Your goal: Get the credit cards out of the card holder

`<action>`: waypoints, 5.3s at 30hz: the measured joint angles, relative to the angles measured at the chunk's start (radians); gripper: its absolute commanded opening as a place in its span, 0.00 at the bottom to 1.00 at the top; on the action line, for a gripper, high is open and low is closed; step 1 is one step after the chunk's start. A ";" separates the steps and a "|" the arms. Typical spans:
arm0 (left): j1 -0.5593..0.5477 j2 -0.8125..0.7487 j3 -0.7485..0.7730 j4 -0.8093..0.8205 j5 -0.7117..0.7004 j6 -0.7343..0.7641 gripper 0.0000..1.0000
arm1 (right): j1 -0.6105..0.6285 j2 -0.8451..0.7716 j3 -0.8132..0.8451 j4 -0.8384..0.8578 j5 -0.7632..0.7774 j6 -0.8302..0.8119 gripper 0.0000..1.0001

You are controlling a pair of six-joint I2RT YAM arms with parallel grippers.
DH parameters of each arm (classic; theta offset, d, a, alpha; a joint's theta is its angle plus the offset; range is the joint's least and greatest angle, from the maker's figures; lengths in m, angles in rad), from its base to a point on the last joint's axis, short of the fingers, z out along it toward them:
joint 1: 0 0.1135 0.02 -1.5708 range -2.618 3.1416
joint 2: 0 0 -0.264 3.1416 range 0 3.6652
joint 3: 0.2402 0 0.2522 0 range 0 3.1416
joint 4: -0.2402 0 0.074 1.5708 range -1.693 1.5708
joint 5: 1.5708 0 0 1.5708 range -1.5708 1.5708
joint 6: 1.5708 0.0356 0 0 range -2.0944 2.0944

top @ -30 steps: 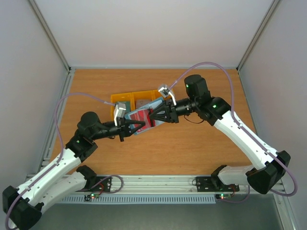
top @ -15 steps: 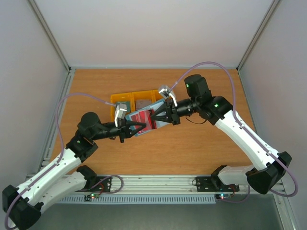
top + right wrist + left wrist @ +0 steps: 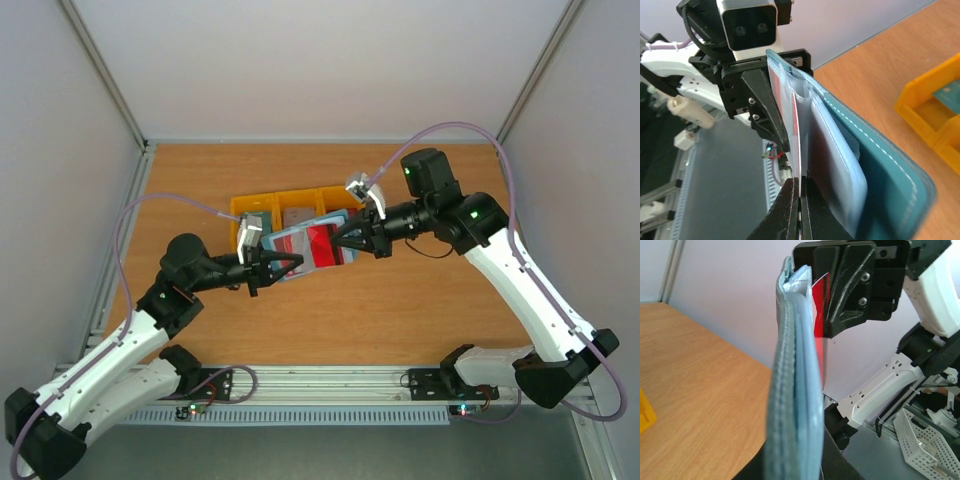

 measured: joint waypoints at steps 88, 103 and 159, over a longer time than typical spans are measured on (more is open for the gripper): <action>0.421 -0.321 -0.326 -0.349 -0.576 -0.261 0.00 | 0.103 0.771 0.111 0.194 1.386 -0.745 0.63; 0.424 -0.314 -0.327 -0.085 -0.236 -0.225 0.00 | 0.119 0.135 0.061 0.223 0.827 -0.337 0.98; 0.352 -0.301 -0.178 0.048 0.104 -0.021 0.45 | 0.124 0.126 -0.136 0.523 -0.088 0.055 0.01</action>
